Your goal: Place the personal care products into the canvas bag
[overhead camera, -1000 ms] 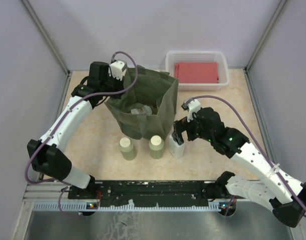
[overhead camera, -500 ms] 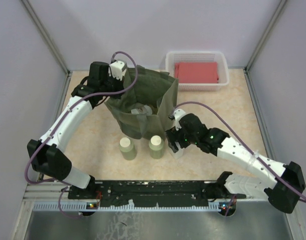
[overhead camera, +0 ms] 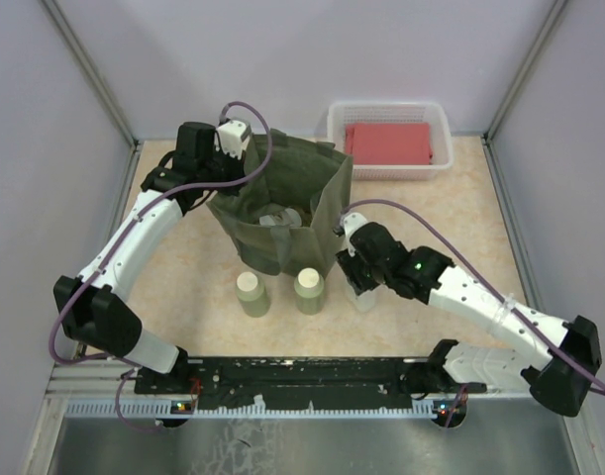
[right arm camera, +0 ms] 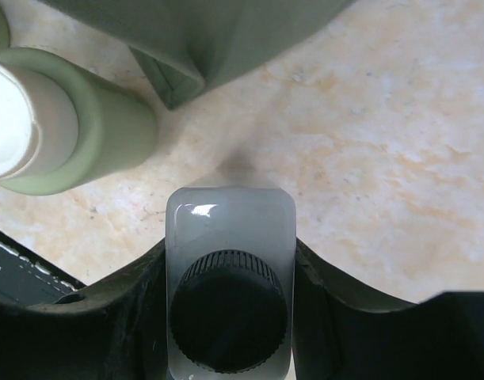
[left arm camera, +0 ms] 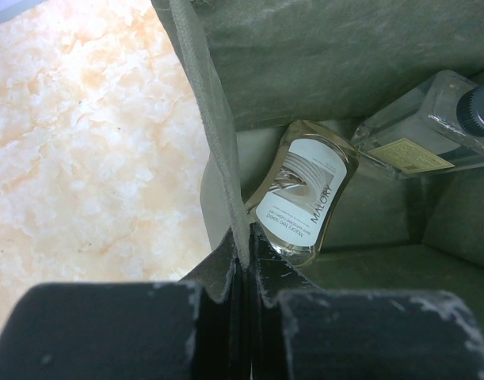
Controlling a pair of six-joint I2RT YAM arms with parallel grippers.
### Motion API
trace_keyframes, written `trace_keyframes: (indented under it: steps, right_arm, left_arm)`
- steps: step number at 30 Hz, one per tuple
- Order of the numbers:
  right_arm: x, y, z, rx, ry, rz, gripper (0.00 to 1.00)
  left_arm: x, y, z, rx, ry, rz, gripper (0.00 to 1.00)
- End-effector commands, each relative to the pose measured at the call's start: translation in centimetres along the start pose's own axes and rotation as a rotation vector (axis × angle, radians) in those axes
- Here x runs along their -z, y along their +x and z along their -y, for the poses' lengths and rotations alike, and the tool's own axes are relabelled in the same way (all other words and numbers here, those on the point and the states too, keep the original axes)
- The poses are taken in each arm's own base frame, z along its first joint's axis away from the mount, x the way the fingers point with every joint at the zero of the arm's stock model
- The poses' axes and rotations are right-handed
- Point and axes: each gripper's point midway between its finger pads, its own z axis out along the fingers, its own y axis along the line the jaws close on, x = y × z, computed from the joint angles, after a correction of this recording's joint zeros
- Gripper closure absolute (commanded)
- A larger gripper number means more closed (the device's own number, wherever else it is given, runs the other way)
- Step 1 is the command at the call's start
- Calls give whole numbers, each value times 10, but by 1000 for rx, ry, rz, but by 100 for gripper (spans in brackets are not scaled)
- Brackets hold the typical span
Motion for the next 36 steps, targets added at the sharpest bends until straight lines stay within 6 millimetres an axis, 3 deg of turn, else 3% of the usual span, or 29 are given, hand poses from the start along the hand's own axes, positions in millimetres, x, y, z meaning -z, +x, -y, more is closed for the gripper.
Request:
trace_keyframes:
  steps: [1, 6, 12, 16, 19, 23, 26, 32, 36]
  right_arm:
    - [79, -108, 25, 15, 104, 300, 100]
    - [148, -191, 37, 64, 148, 518, 100]
    - [203, -281, 33, 147, 151, 787, 100]
    - [219, -327, 22, 199, 135, 902, 100]
    - [205, -346, 10, 230, 100, 916, 100]
    - [175, -353, -2, 234, 69, 891, 100]
    - [145, -343, 1, 214, 92, 818, 100]
    - [106, -306, 25, 131, 222, 652, 100]
    - [85, -282, 52, 29, 301, 565, 100]
  left_arm:
    - [-3, 5, 2, 11, 10, -14, 100]
    - [-5, 5, 4, 16, 20, -8, 100]
    - [-6, 5, 6, 14, 34, -11, 100]
    - [-5, 4, 5, 12, 31, -8, 100]
    - [-4, 2, 6, 10, 37, 0, 100]
    - [-3, 1, 8, 11, 43, 1, 100]
    - [-1, 1, 7, 8, 39, 1, 100]
    - [2, 0, 8, 5, 40, 10, 100]
    - [1, 1, 8, 5, 44, 8, 100]
